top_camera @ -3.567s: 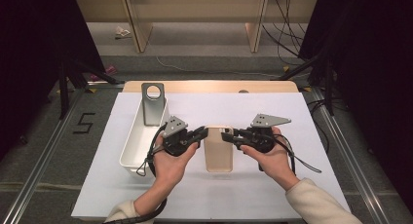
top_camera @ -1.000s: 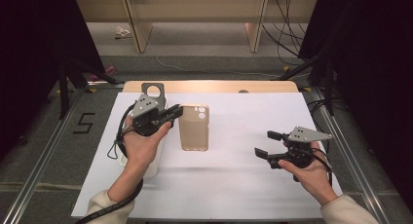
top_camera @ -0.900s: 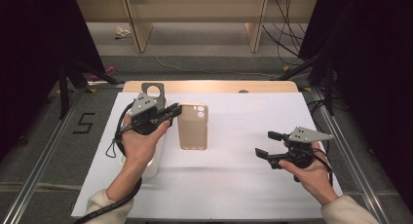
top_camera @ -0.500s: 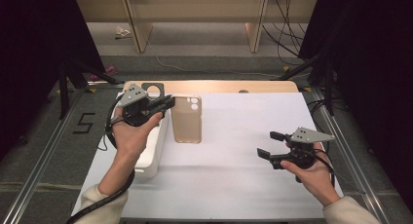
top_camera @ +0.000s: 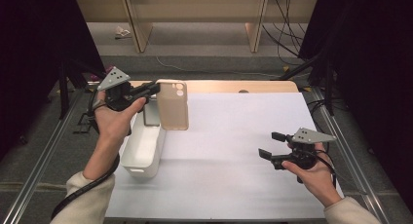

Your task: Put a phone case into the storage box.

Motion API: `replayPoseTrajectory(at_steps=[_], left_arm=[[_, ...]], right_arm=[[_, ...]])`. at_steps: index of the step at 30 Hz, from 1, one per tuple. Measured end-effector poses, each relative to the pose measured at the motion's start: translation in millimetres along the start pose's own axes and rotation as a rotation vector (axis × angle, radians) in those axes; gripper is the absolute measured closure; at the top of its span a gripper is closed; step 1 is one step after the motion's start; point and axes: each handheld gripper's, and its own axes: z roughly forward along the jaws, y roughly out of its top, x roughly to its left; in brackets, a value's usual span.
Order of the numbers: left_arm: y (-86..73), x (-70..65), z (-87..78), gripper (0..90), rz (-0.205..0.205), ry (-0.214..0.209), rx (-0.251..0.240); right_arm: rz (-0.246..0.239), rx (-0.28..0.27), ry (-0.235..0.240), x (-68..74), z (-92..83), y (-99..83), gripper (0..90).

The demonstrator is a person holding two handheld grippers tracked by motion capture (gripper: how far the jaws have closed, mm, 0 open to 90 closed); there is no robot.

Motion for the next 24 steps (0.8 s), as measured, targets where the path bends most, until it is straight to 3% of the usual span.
replayPoseTrajectory(at_steps=[18,24], left_arm=[[7.2,38.1,-5.9,82.9,0.006,0.039,-0.039],[8.0,50.9,-4.8,82.9,0.037,0.066,-0.036]], right_arm=[[0.005,0.001,0.000,-0.9,0.2,-1.0,17.8],[0.008,-0.001,-0.003,-1.3,0.0,-1.0,17.7]])
